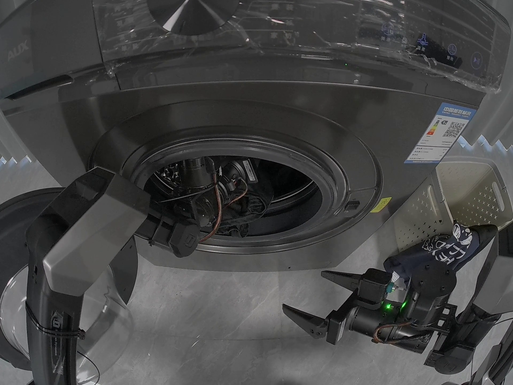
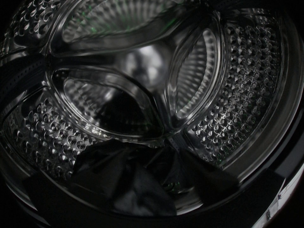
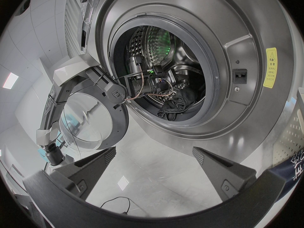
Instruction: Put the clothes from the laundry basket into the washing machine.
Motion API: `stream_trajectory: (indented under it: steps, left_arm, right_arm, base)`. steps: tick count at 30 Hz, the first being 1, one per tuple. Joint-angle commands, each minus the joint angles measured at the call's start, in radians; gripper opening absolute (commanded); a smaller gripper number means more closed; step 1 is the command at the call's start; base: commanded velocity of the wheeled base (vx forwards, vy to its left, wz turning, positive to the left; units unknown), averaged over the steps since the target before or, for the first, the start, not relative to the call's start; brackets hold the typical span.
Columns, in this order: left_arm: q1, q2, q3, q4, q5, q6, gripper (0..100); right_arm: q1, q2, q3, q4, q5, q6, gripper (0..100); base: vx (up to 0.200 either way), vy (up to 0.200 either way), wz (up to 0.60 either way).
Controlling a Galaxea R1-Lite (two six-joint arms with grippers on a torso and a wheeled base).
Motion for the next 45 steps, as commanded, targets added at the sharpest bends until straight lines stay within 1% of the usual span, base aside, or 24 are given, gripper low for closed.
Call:
stream_trajectory:
  steps: [1, 4, 7, 8, 10, 12, 13, 15, 16, 18, 19, 27, 32, 35, 36, 40, 43, 45]
  left_arm:
    - [-0.015, -0.057, 0.071, 0.015, 0.001, 0.001, 100]
    - [-0.032, -0.144, 0.186, 0.087, -0.017, 0.004, 100]
    - [-0.038, -0.193, 0.241, 0.158, -0.04, 0.012, 100]
    - [-0.038, -0.193, 0.241, 0.158, -0.04, 0.012, 100]
    - [-0.038, -0.207, 0.267, 0.221, -0.048, 0.035, 100]
    - [-0.038, -0.199, 0.276, 0.239, -0.048, 0.053, 100]
    - [-0.036, -0.193, 0.28, 0.244, -0.048, 0.064, 100]
    - [-0.036, -0.193, 0.28, 0.244, -0.048, 0.064, 100]
    - [-0.035, -0.153, 0.275, 0.233, -0.046, 0.081, 100]
    - [-0.03, -0.119, 0.26, 0.23, -0.043, 0.101, 100]
    - [-0.029, -0.107, 0.255, 0.23, -0.043, 0.109, 0]
    - [-0.029, -0.064, 0.22, 0.227, -0.043, 0.112, 0]
    - [-0.024, -0.043, 0.123, 0.199, -0.035, 0.101, 0]
    - [-0.007, 0.006, 0.013, 0.109, 0.014, 0.069, 0]
    - [-0.004, 0.02, -0.009, 0.092, 0.028, 0.064, 0]
    - [0.013, 0.081, -0.11, 0.018, 0.069, 0.063, 0]
    - [0.019, 0.115, -0.162, -0.019, 0.084, 0.063, 0]
    - [0.024, 0.132, -0.188, -0.031, 0.086, 0.063, 0]
  right_arm:
    - [0.0, 0.001, 0.0, -0.001, 0.0, 0.0, 100]
    - [0.002, 0.001, 0.0, -0.001, 0.0, 0.0, 100]
    - [0.002, 0.003, 0.0, -0.001, 0.0, 0.0, 100]
    - [0.002, 0.003, 0.0, -0.001, 0.0, 0.0, 100]
    - [0.002, 0.006, 0.0, -0.001, 0.0, 0.0, 100]
    - [0.002, 0.006, 0.0, -0.001, 0.0, 0.0, 100]
    - [0.002, 0.006, 0.0, -0.001, 0.0, 0.0, 100]
    - [0.002, 0.006, 0.0, -0.001, 0.0, 0.0, 100]
    - [0.002, 0.006, 0.0, -0.001, 0.0, 0.0, 100]
    - [0.002, 0.006, 0.0, -0.001, 0.0, 0.0, 100]
    - [0.002, 0.006, 0.0, -0.001, 0.0, 0.0, 100]
    - [0.002, 0.006, -0.008, -0.001, 0.0, 0.0, 100]
    - [0.002, 0.006, -0.011, -0.001, 0.0, 0.0, 100]
    - [0.002, 0.004, -0.012, -0.001, 0.0, 0.0, 100]
    - [0.002, 0.004, -0.014, -0.001, 0.0, 0.0, 100]
    - [0.002, 0.004, -0.015, -0.001, 0.0, 0.0, 100]
    - [0.002, 0.004, -0.018, -0.001, 0.0, 0.0, 100]
    - [0.002, 0.004, -0.018, -0.001, 0.0, 0.0, 100]
  base:
    - [0.0, 0.0, 0.0]
    - [0.0, 0.0, 0.0]
    - [0.0, 0.0, 0.0]
    - [0.0, 0.0, 0.0]
    - [0.0, 0.0, 0.0]
    - [0.0, 0.0, 0.0]
    - [0.0, 0.0, 0.0]
    - [0.0, 0.0, 0.0]
    - [0.0, 0.0, 0.0]
    - [0.0, 0.0, 0.0]
    - [0.0, 0.0, 0.0]
    - [0.0, 0.0, 0.0]
    - [0.0, 0.0, 0.0]
    - [0.0, 0.0, 0.0]
    - [0.0, 0.0, 0.0]
    - [0.0, 0.0, 0.0]
    - [0.0, 0.0, 0.0]
    - [0.0, 0.0, 0.0]
